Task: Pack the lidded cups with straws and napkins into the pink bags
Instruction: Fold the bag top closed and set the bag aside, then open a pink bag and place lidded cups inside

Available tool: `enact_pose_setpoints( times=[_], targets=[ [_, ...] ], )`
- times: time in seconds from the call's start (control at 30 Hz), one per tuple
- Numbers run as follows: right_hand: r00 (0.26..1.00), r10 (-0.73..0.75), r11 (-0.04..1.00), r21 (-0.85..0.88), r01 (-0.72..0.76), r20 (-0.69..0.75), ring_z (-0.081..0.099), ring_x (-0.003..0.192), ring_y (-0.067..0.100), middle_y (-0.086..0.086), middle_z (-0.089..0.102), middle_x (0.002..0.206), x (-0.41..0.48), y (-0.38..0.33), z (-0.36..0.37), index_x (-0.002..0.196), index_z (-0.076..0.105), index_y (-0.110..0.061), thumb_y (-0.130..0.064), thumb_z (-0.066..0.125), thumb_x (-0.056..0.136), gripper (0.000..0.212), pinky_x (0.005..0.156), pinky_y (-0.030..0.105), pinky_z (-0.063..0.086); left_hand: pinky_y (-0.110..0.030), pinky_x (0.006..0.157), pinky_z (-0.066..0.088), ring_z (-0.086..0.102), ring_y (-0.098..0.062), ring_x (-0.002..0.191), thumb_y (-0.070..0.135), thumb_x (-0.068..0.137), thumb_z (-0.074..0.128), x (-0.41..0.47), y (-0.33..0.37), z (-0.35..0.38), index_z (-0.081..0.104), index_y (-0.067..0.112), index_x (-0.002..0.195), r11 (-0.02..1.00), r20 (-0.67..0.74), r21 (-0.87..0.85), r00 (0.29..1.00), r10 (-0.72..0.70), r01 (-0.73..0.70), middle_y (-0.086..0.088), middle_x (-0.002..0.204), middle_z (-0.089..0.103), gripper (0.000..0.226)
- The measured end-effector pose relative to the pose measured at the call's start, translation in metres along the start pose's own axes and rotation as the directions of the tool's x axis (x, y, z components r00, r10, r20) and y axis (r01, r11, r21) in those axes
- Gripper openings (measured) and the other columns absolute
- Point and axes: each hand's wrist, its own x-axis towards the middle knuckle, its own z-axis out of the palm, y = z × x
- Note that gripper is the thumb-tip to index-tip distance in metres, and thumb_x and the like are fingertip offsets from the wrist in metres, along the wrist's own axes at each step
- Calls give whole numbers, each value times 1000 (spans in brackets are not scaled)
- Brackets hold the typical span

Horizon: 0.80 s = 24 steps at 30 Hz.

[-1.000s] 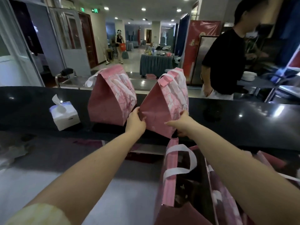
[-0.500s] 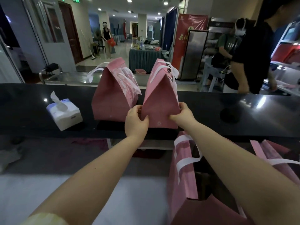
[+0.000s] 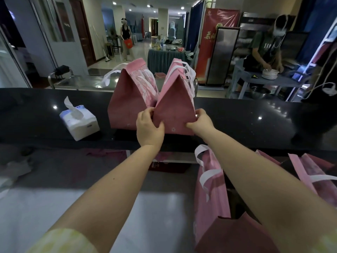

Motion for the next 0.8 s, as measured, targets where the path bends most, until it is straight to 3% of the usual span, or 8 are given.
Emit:
enact_pose_setpoints(
  times=[0.1,0.17,0.27,0.37,0.53,0.7,0.8],
  targets=[
    [998,-58,990,-130,60,21,59,82,12,-1,60,97,-3,-4,-26,113,45,-23,-23,78,76,49,63,26,44,-35,93,42,50,-24,110,18,81,73,-1,13,-2,60,16,117,978,16,83,982,189,-190,-5,117,56,38],
    [995,-95,972,-211,100,32,58,84,12,-3,58,98,-6,-9,-46,112,47,-25,-27,80,76,49,64,27,44,-39,95,41,50,-26,111,21,83,71,2,29,0,60,17,119,941,109,130,948,300,-312,-5,117,57,37],
    [986,-165,910,-381,165,35,54,88,12,-4,56,105,-16,-10,-78,113,52,-28,-27,78,78,43,71,27,43,-39,93,38,49,-26,113,27,86,66,4,60,11,58,20,122,855,301,178,854,424,-487,-3,119,58,38],
    [981,-195,849,-499,172,6,52,99,14,-2,53,117,-34,1,-109,118,55,-30,-26,76,79,45,79,30,44,-41,96,35,47,-25,117,32,88,61,-7,90,35,52,24,131,783,494,170,739,458,-599,-1,125,54,45],
    [991,-130,716,-694,77,-24,48,123,22,-2,54,135,-85,39,-171,130,54,-31,-28,72,82,51,100,43,45,-43,99,35,45,-25,121,37,92,56,-47,132,80,49,26,135,685,631,88,573,523,-723,-1,129,52,45],
    [987,-51,642,-762,-85,-153,51,118,21,-2,59,126,-144,55,-251,126,58,-29,-27,71,81,47,95,42,48,-45,97,33,44,-28,122,39,92,53,-84,201,117,48,26,135,560,692,17,414,592,-828,-2,133,52,45],
    [963,-14,647,-737,-197,-269,52,117,23,-1,59,125,-183,65,-297,122,61,-28,-27,70,80,43,95,43,49,-49,96,35,45,-34,120,39,93,51,-109,251,131,50,21,130,545,755,23,371,540,-838,-6,131,51,42]
  ],
)
